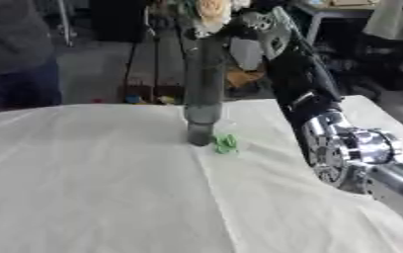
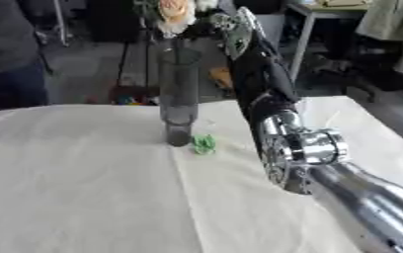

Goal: Arrange flowers into the vase.

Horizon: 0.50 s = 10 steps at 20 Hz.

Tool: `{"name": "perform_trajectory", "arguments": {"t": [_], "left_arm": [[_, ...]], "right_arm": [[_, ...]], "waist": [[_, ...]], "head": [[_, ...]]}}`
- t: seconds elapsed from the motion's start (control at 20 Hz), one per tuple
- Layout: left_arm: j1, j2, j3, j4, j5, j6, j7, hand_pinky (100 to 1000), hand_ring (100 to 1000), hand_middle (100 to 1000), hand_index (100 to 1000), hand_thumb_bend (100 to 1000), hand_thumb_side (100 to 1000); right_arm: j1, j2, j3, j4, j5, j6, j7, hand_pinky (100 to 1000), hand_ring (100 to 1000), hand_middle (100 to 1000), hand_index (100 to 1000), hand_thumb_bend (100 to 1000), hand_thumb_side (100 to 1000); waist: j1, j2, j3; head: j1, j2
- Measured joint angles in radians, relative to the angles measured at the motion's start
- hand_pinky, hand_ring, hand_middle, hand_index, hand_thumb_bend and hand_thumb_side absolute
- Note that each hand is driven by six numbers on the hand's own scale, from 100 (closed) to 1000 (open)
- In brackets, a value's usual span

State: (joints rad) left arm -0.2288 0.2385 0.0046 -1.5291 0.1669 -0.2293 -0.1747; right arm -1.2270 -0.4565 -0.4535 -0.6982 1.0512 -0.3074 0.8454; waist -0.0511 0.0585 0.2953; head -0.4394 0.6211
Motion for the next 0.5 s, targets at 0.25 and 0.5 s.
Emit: {"name": "perform_trajectory", "arguments": {"t": [0.25,0.5], "left_arm": [[0.000,0.000,0.000,0.000,0.000,0.000,0.000,586,685,739,822,774,850],[0.000,0.000,0.000,0.001,0.000,0.000,0.001,586,684,739,822,773,849]], "right_arm": [[0.000,0.013,-0.022,-0.052,0.033,-0.020,-0.020,1000,1000,1000,1000,658,916],[0.004,0.013,-0.027,-0.056,0.044,-0.028,-0.028,1000,1000,1000,1000,655,930]], "waist": [[0.001,0.000,-0.001],[0.001,0.003,-0.002]], "head": [[0.003,0.000],[0.006,-0.006]]}}
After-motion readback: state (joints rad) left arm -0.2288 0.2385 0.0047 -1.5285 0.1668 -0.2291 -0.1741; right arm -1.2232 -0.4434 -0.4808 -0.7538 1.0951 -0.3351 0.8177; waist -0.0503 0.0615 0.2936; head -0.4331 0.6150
